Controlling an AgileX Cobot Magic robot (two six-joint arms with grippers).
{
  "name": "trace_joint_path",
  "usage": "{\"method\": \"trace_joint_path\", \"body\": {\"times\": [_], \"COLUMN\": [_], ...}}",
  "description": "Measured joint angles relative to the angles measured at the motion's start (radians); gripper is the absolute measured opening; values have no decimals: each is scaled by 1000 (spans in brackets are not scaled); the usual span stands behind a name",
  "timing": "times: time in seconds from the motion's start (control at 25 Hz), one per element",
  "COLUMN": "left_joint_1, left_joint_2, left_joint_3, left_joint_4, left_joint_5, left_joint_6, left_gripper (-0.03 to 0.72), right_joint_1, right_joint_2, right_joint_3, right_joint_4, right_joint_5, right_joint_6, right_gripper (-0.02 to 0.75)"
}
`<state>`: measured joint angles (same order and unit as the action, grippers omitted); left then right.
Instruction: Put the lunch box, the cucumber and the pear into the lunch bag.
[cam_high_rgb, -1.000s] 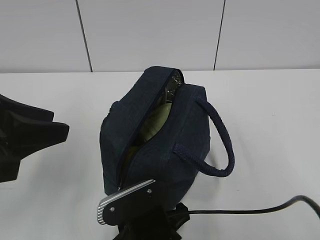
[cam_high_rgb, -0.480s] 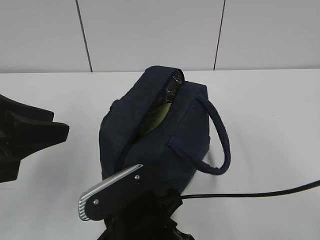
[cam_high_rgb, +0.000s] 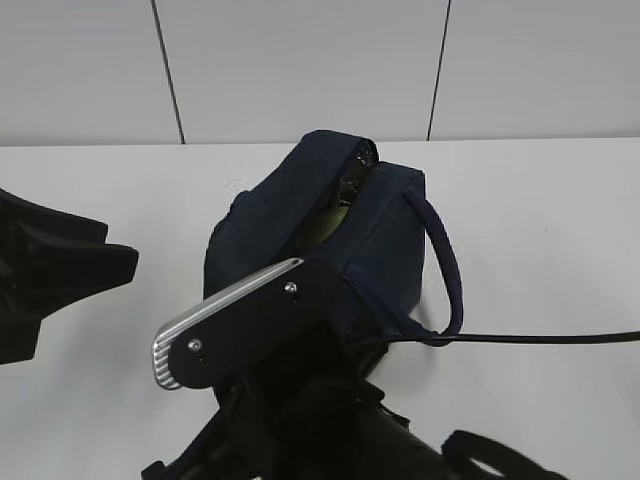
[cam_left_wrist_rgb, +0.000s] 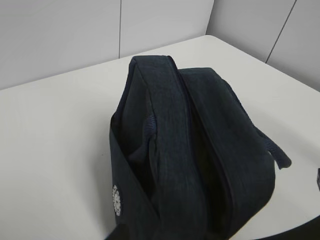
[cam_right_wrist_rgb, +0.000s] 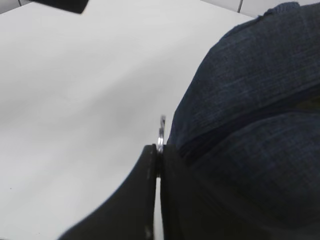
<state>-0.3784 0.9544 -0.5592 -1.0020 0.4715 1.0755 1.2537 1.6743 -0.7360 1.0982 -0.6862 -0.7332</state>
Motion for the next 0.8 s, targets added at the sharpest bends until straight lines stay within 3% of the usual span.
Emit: {"method": "trace_joint_path", "body": {"times": [0.52,0.8], "left_joint_1": [0,43], "left_joint_2": [0,112], "left_joint_3": [0,0], "left_joint_4": [-4,-95], "left_joint_5": [17,169], "left_joint_6": [-2,16], "left_gripper": [264,258], "right_joint_1": [0,0], "right_joint_2": [-15,-15], "right_joint_3": [-174,-209], "right_joint_4": [288,401], "right_joint_5": [-9,-38], "right_joint_6": [-445,-587], "right_gripper": [0,0]}}
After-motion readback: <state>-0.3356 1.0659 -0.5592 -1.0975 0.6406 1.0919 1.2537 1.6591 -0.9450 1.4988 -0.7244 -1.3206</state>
